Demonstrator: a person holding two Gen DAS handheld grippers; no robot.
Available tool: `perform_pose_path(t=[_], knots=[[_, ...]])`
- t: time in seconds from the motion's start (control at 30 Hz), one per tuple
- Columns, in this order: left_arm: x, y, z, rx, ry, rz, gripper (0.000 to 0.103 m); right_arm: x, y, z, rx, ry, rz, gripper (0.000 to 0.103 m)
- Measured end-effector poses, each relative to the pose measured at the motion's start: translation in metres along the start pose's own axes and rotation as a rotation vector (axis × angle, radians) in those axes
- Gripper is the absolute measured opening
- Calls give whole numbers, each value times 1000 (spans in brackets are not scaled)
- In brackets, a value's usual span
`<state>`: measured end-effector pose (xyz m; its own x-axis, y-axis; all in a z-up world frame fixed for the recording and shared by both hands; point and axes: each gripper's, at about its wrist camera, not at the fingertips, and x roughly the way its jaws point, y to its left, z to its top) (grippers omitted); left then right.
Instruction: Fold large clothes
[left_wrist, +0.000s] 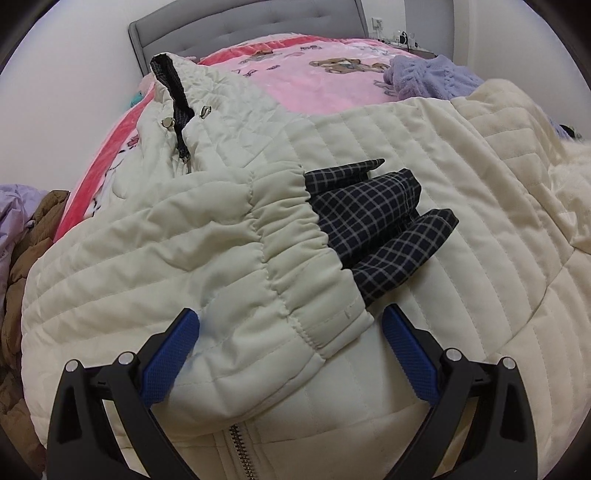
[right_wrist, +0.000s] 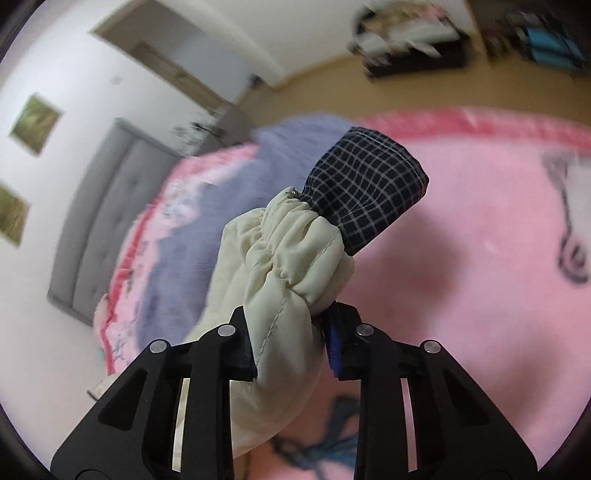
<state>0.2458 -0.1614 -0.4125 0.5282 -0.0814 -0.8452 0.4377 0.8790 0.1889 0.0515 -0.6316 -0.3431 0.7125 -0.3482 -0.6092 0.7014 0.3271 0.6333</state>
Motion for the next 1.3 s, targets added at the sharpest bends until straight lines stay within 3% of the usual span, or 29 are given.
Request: perform_pose_path(t=[0.17, 0.27, 0.4, 0.5, 0.53, 0.7, 0.83, 0.97, 1.03, 1.1, 1.23, 1.3], knots=[[-13, 14, 3, -52, -2, -84, 98, -67, 102, 5, -199, -93, 212, 24], [-31, 32, -6, -103, -2, -115, 98, -99, 182, -17, -383, -124, 300, 24], [-61, 62, -29, -141, -18, -133, 98, -113, 282, -87, -620, -82, 411, 24], [-96, 95, -53, -167, -70, -134, 98, -105, 337, -168, -839, -18, 485, 24], [-113, 113, -65, -182, -94, -124, 98, -98, 351, -205, -899, 39, 524, 24], [-166, 188, -114, -296, -190, -69, 98, -79, 367, -332, -1123, 173, 525, 24], [-167, 229, -133, -324, -130, -35, 98, -83, 341, -430, -1447, 180, 491, 24], [-155, 248, -137, -314, -105, -51, 98, -79, 307, -491, -1706, 191, 442, 24], [-152, 252, -130, -310, -113, -100, 98, -80, 293, -511, -1849, 136, 447, 28], [-149, 256, -115, -312, -116, -202, 98, -80, 284, -522, -1936, 115, 454, 33], [-114, 272, -71, -432, -56, -590, 98, -87, 279, -522, -1980, 99, 492, 39], [-87, 274, -48, -495, 33, -739, 98, -92, 275, -522, -2036, 61, 508, 51]])
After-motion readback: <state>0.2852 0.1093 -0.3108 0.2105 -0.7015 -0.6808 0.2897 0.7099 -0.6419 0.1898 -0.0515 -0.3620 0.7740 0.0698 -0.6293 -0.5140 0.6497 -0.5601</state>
